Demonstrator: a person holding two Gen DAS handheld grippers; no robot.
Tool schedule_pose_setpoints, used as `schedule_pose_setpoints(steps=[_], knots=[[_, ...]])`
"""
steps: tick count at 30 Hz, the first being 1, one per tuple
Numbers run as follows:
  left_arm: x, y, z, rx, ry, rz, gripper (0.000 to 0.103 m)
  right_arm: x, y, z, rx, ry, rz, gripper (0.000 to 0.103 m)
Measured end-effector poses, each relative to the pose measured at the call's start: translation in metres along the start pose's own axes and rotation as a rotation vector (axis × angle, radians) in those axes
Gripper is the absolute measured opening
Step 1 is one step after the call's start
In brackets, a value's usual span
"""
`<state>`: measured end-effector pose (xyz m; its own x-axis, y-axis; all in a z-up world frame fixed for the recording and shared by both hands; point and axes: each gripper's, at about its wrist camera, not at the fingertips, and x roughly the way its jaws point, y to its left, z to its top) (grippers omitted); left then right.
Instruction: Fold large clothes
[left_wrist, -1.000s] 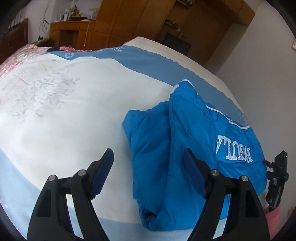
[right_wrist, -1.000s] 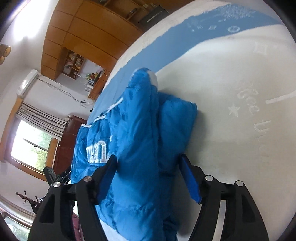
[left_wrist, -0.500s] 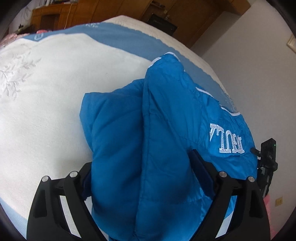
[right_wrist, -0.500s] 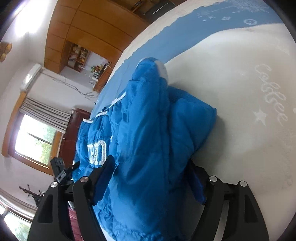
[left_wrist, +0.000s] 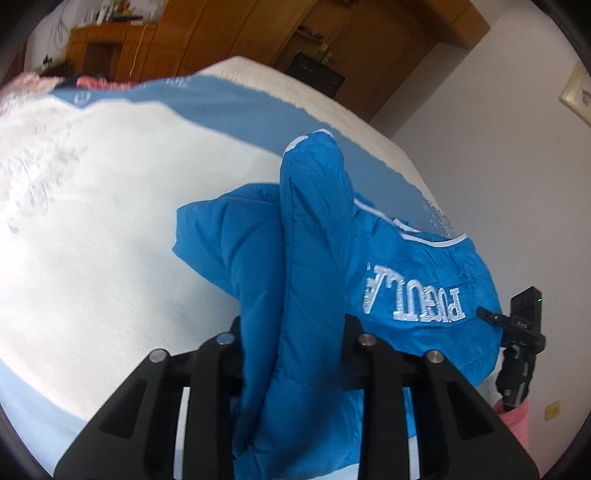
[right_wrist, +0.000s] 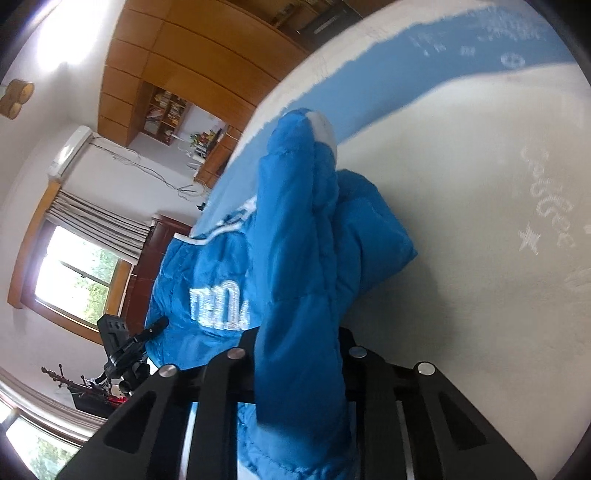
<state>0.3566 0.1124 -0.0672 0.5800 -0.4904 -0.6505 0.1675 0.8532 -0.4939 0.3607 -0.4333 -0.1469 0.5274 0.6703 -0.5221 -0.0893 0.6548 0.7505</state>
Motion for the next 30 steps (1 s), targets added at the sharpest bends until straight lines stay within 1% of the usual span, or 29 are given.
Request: schedule_pose_setpoints(steps=[4,7,12,15,19,23,25,27,28,30], knots=[[-0.02,-0.025,-0.004,0.044,-0.032,-0.015,0.021,-0.026,0.021,-0.005,-0.051,-0.028,0.007,0.016],[-0.039,-0.044,-0.012,0.091,-0.057,-0.022,0.02,-0.052,0.039,-0.017,-0.095,-0.052,0.004,0.016],[-0.079,-0.067,-0.035,0.133,-0.08,-0.054,0.02,-0.096,0.059,-0.048,-0.144,-0.077,0.008,0.016],[-0.095,-0.073,-0.051,0.144,-0.082,-0.066,0.02,-0.112,0.064,-0.068,-0.149,-0.074,0.006,0.016],[-0.105,-0.072,-0.08,0.143,-0.051,-0.063,0.02,-0.125,0.058,-0.104,-0.131,-0.062,-0.001,0.016],[-0.102,-0.058,-0.109,0.132,-0.011,-0.045,0.022,-0.124,0.04,-0.134,-0.089,-0.037,-0.013,0.016],[-0.096,-0.045,-0.122,0.118,0.001,-0.019,0.024,-0.12,0.031,-0.142,-0.066,-0.03,-0.033,0.016],[-0.089,-0.035,-0.131,0.1,0.013,0.004,0.026,-0.114,0.018,-0.147,-0.047,-0.024,-0.075,0.016],[-0.082,-0.028,-0.135,0.089,0.02,0.02,0.029,-0.11,0.01,-0.149,-0.03,-0.019,-0.091,0.016],[-0.071,-0.019,-0.141,0.07,0.033,0.029,0.034,-0.099,-0.007,-0.153,-0.002,-0.01,-0.114,0.019]])
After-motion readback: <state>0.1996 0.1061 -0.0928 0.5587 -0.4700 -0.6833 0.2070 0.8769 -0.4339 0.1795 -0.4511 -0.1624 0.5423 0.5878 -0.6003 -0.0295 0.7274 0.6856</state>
